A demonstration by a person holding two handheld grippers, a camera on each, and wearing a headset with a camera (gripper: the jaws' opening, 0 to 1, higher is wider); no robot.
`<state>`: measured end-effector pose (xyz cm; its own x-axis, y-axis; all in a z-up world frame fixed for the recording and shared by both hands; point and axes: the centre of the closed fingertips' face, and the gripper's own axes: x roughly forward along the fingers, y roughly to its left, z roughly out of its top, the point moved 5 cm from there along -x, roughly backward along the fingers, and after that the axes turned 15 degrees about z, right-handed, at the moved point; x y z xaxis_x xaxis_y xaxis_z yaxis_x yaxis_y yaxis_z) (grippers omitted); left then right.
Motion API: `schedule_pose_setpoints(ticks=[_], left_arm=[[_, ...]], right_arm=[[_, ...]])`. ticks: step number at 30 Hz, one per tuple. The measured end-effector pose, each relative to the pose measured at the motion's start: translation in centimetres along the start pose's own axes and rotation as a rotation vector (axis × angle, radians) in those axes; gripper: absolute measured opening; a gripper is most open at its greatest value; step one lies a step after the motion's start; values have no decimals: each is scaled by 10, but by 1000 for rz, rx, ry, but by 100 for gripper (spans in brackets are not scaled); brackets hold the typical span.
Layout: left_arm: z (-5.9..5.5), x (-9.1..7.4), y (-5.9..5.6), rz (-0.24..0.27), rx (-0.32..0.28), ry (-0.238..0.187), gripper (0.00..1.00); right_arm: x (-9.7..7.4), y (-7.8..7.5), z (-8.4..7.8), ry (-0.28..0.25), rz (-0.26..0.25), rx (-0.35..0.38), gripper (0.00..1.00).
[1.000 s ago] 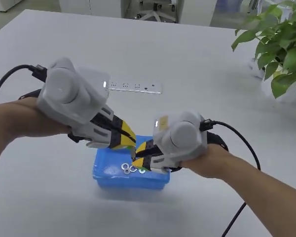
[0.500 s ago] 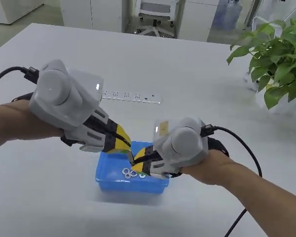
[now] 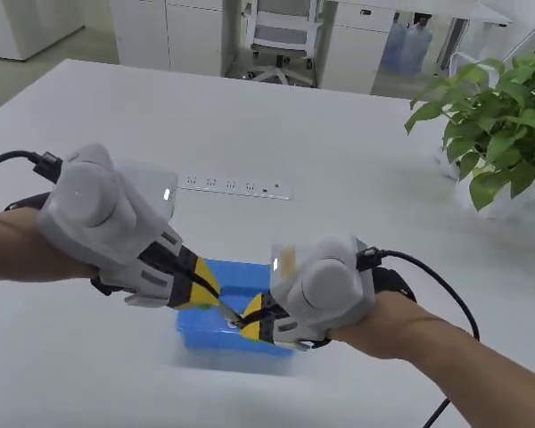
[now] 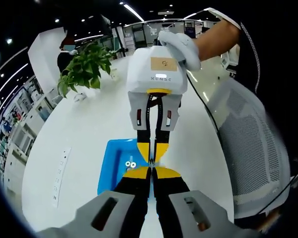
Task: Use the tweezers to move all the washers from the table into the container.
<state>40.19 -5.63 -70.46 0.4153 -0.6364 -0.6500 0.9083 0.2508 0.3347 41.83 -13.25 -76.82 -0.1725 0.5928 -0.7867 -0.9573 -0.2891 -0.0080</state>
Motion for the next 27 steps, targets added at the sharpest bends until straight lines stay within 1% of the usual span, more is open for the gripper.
schedule_pose_setpoints(ticks=[4,8,12,16,21,27], left_arm=[[-9,4,-10,-16,16,37,6],[-18,8,-16,-27,25,63,6],[-23,10,-21,-34,30,82,6],[-33,14,-27,-45,45,118,6],[-44,18,-31,-57,50,149,6],[-54,24,-37,-63,47,166,6]], right_arm=[[4,8,-4,38,20,-15,6],[7,13,-7,54,30,-18,6],[8,17,-8,60,39,-18,6],[11,20,-10,65,47,-19,6],[13,23,-10,66,55,-18,6],[17,27,-13,69,61,-19,6]])
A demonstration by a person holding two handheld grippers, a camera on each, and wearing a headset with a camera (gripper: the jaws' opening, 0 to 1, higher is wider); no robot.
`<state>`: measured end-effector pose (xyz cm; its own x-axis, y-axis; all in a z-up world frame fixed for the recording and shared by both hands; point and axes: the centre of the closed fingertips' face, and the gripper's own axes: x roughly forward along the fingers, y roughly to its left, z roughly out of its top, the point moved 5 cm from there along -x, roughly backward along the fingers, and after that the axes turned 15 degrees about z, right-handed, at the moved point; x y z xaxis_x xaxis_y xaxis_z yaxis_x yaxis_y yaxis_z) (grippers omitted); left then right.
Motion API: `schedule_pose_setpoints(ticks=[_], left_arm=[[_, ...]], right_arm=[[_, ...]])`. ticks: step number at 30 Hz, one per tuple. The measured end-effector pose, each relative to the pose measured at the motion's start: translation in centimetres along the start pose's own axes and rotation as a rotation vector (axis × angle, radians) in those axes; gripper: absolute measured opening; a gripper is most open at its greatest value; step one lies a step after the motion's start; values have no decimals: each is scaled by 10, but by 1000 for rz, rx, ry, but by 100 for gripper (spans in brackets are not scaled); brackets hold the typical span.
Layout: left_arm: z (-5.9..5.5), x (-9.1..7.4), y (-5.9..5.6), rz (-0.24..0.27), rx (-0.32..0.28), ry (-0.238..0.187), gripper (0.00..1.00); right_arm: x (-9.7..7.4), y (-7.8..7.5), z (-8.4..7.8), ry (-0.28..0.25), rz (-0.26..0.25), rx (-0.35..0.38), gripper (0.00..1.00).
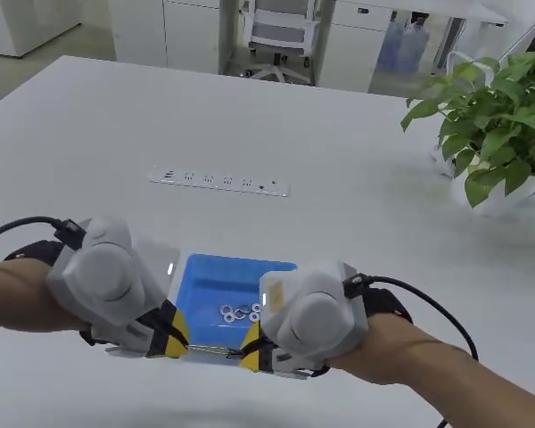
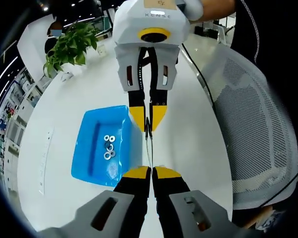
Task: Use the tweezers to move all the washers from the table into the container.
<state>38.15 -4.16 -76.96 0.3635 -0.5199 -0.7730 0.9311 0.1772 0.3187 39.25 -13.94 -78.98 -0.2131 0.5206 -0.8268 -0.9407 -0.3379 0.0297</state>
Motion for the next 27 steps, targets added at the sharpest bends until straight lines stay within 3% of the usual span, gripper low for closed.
schedule_pose_setpoints(ticks=[17,27], left_arm=[[-16,38,-25,-34,9,43,6],[-24,55,-30,-29,-9,54,6]], right_arm=[[31,13,-24,36,30,19,7],[43,14,-36,64,22,42,7]])
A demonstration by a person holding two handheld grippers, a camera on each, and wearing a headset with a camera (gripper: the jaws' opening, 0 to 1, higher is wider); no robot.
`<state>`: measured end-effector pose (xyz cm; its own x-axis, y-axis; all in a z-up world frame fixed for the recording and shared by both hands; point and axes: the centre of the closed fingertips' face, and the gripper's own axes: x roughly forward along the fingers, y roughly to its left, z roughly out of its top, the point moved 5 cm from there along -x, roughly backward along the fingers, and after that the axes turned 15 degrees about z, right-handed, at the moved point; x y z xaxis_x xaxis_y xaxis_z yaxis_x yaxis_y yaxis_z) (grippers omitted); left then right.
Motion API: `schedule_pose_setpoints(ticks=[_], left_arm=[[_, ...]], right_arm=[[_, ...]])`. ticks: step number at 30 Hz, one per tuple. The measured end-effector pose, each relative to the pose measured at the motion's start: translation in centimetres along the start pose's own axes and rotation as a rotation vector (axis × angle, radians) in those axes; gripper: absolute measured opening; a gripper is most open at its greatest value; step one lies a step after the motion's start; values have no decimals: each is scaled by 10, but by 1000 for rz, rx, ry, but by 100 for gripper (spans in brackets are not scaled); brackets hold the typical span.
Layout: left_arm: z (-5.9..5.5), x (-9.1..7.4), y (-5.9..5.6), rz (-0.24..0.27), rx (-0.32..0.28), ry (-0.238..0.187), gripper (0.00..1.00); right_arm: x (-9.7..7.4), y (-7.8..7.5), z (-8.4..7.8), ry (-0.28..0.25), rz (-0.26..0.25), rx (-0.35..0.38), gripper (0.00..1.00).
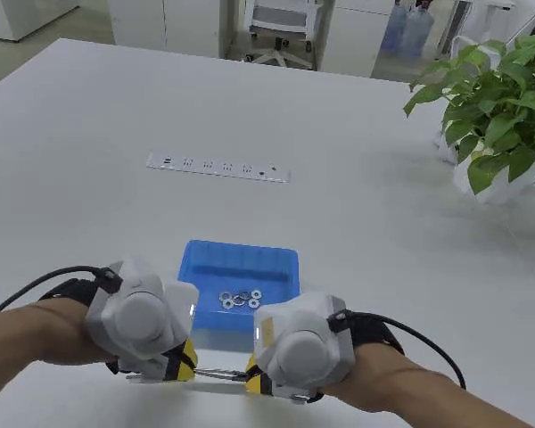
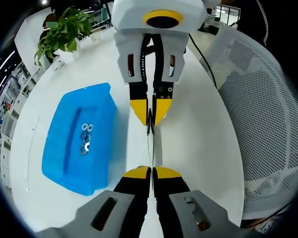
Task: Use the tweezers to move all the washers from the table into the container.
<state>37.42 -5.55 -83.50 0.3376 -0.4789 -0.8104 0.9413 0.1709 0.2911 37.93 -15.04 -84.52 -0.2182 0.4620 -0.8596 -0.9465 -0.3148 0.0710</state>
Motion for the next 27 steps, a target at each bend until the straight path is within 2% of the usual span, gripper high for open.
schedule_pose_setpoints(ticks=[5,17,27], left_arm=[[-2,4,-4,-6,-18,-1,6],[-4,3,-16,-44,-17,11,6],[-2,4,-19,-52,-17,11,7]], right_arm=[[4,2,-3,12,11,6,7],[7,11,0,-2,28,28,8],[6,16,-1,10,37,31,10]])
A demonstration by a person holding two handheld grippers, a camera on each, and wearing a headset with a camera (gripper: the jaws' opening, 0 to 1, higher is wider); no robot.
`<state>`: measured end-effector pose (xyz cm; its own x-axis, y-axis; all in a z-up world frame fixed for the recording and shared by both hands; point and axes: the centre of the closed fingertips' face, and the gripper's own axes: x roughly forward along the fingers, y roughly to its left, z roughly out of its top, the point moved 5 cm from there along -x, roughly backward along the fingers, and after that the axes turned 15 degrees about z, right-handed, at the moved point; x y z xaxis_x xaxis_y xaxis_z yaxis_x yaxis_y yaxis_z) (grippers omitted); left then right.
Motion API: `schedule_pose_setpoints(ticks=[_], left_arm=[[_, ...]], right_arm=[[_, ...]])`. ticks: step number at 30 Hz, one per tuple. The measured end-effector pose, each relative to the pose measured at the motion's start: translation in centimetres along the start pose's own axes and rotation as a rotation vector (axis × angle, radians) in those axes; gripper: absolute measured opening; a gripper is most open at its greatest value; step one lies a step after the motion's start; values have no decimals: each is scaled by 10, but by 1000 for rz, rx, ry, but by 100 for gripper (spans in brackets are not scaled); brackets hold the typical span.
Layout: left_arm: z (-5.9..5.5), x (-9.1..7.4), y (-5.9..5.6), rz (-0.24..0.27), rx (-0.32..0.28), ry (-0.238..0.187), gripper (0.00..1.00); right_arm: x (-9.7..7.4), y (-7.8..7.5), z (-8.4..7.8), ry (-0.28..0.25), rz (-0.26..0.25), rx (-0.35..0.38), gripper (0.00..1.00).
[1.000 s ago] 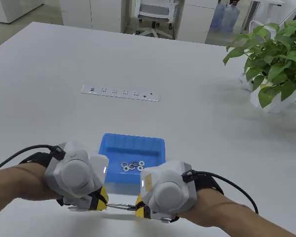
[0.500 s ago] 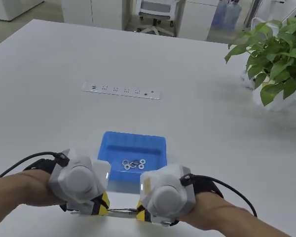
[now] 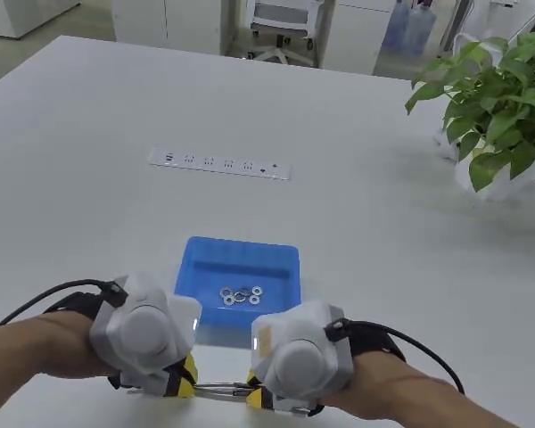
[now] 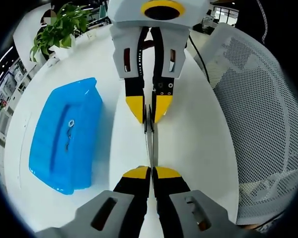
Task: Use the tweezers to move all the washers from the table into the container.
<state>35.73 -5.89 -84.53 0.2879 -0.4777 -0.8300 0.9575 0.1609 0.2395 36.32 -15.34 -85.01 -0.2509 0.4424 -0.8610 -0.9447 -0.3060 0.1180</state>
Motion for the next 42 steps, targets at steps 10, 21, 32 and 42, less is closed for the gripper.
schedule_pose_setpoints(ticks=[10,21,32,42], left_arm=[[-1,1,-2,-2,-4,4,7],[-3,-1,-2,1,-7,9,8],[-4,-13,4,36,-47,-5,16],[4,-43,17,116,-188,-113,28]], right_arm=[[0,3,0,10,5,3,12],[-2,3,-1,15,3,6,16],[-11,5,-5,6,-18,20,25],[-45,0,-5,-99,-113,93,35]])
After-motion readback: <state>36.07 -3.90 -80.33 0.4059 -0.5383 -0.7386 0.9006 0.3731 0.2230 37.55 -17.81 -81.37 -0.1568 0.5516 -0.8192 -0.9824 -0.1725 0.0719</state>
